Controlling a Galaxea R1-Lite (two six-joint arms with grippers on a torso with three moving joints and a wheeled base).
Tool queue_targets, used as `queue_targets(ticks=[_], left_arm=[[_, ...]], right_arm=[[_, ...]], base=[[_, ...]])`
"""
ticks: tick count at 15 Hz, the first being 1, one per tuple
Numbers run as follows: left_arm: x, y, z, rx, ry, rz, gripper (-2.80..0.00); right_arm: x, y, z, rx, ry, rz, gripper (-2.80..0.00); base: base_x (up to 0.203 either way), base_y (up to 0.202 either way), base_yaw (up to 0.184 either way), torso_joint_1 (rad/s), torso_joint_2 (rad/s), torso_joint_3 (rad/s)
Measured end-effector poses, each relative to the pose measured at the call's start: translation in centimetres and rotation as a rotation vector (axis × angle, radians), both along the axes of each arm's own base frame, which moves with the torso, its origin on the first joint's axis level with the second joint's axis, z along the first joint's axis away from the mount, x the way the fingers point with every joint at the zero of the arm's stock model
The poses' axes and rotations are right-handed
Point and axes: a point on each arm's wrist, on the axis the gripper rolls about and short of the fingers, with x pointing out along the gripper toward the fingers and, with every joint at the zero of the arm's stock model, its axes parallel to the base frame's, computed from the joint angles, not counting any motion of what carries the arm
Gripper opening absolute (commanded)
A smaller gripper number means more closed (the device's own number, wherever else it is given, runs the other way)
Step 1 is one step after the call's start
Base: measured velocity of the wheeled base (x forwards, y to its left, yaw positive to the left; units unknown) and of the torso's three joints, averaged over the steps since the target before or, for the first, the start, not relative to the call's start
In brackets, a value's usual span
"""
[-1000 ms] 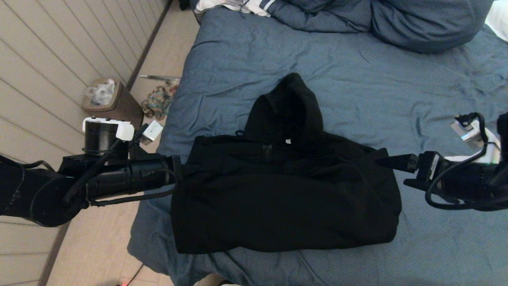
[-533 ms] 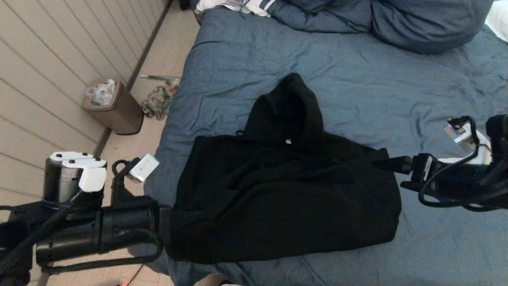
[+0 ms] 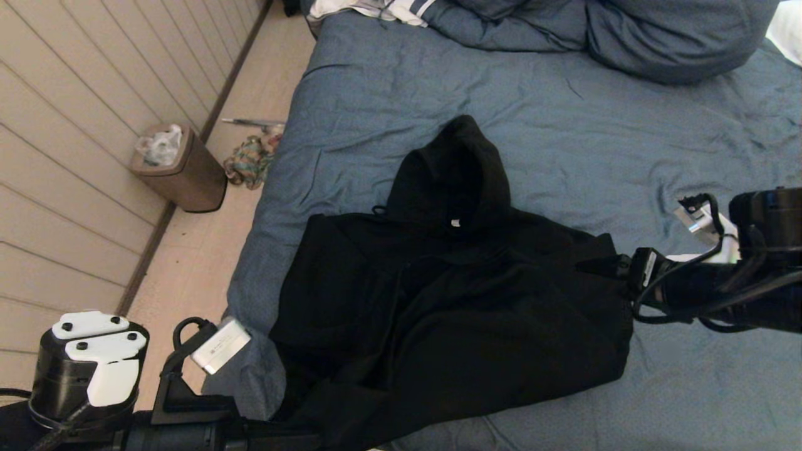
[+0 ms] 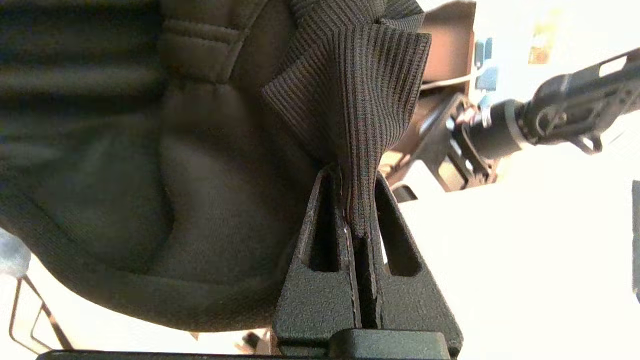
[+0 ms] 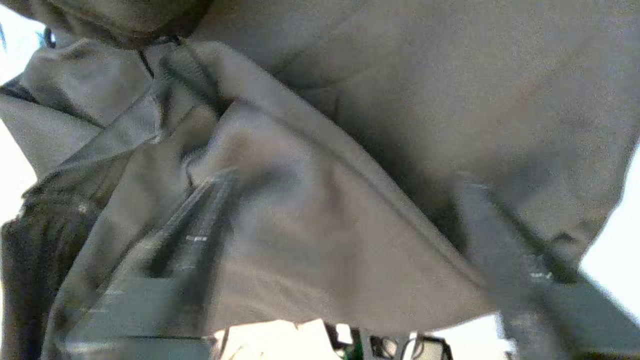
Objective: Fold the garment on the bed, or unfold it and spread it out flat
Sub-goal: Unfold the black sweatshirt
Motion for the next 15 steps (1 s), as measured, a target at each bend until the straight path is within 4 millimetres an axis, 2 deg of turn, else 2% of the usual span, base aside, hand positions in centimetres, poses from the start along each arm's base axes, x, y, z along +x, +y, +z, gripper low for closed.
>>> queue_targets(ticks=[5,8,9,13,15], left_arm=[[0.1,-0.2,-0.2,0.002,0.008,-0.008,-2.80],[0.3,-0.3,-0.3,-0.008,-0.002,-0.005,-2.80],[0.2,-0.3,-0.4,-0.007,0.001,-0.005,-2.80],[0.3,-0.3,-0.3,-0.012,0.009,0.000,-2.80],[0.3,-0.3,-0.3,-0.011,0.011,0.001,-2.80]], right_arm=[[0.4,0.3,0.0,0.014,-0.036,0.032,-2.80],[2.4,0.3,0.9,0.029,-0.047,0.041,-2.80],[3.4,0.3,1.0,0.030,-0.043,0.041,0.00],[7.1,0.3,0.8,0.028,-0.039,0.037,0.00],[8.3,1.8,0.4,0.024,-0.033,0.080,0.00]], base=[[0.000,0.000,0.000,0.000,0.00,0.000],[0.000,0.000,0.000,0.000,0.00,0.000],[0.000,0.000,0.000,0.000,0.00,0.000],[0.000,0.000,0.000,0.000,0.00,0.000],[0.000,0.000,0.000,0.000,0.00,0.000]])
